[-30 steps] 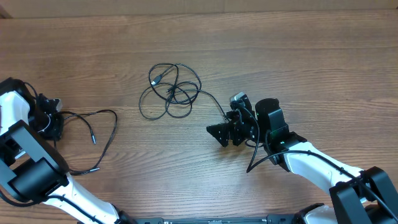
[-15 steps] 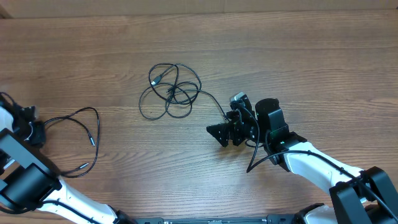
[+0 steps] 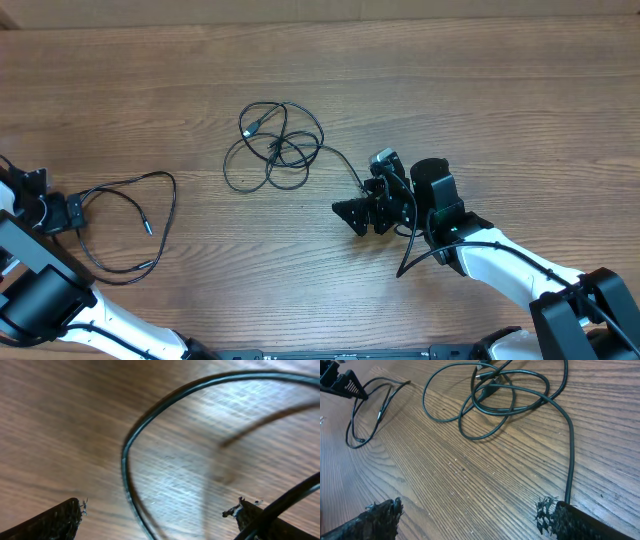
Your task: Untangle cables
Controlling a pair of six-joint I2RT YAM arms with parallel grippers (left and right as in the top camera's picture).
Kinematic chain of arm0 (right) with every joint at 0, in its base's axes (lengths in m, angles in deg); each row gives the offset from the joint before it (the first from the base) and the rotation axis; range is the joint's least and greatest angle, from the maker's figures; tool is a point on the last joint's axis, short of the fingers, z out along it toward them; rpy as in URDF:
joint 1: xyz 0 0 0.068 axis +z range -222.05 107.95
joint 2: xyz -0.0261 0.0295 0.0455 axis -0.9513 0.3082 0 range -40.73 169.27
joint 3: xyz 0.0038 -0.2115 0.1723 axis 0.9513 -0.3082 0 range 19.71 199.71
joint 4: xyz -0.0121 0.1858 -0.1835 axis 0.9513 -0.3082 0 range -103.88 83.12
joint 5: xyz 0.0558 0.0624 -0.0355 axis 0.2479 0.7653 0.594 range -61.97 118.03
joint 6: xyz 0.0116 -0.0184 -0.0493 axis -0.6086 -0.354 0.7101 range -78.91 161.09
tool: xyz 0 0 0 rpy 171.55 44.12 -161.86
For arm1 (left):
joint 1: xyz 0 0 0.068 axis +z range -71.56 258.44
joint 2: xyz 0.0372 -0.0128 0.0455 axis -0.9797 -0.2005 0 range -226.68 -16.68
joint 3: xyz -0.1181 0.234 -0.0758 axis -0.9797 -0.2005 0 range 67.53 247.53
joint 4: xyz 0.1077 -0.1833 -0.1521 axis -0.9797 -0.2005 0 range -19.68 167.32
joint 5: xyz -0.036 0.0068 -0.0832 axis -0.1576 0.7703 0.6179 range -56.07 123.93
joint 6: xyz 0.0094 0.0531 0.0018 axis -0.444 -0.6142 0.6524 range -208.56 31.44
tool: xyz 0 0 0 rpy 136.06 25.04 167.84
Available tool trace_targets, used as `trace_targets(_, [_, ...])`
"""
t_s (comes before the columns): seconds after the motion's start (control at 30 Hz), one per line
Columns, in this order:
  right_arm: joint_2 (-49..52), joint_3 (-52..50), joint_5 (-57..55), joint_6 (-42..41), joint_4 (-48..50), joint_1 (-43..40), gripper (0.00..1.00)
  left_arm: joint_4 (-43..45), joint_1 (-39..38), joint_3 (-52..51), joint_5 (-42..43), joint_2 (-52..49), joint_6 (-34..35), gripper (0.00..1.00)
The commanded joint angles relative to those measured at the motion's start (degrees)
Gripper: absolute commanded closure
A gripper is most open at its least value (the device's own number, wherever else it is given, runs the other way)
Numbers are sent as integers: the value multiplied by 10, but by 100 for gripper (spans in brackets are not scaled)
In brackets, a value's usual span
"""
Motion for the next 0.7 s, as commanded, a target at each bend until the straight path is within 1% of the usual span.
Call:
trace_targets(0.0, [2, 6, 0, -3, 4, 4, 3, -2, -1, -3, 66, 14, 14, 0])
trace_targets(0.13, [1, 6, 0, -3, 4, 4, 3, -3, -1, -3, 126, 14, 47, 0])
trace_targets(0.2, [1, 6, 0, -3, 4, 4, 3, -5, -1, -3, 136, 14, 61, 0])
trace_targets(0.3, [1, 6, 0, -3, 3, 4, 2, 2, -1, -3, 135, 14, 62, 1])
trace_targets(0.4, [2, 6, 0, -3, 4, 4, 2, 9, 0, -3, 87, 14, 69, 1])
trace_targets(0.57, [2, 6, 0, -5, 4, 4, 2, 8, 0, -3, -50, 14, 150, 0])
trace_targets(0.67, [2, 6, 0, -5, 4, 4, 2, 5, -1, -4, -54, 14, 156, 0])
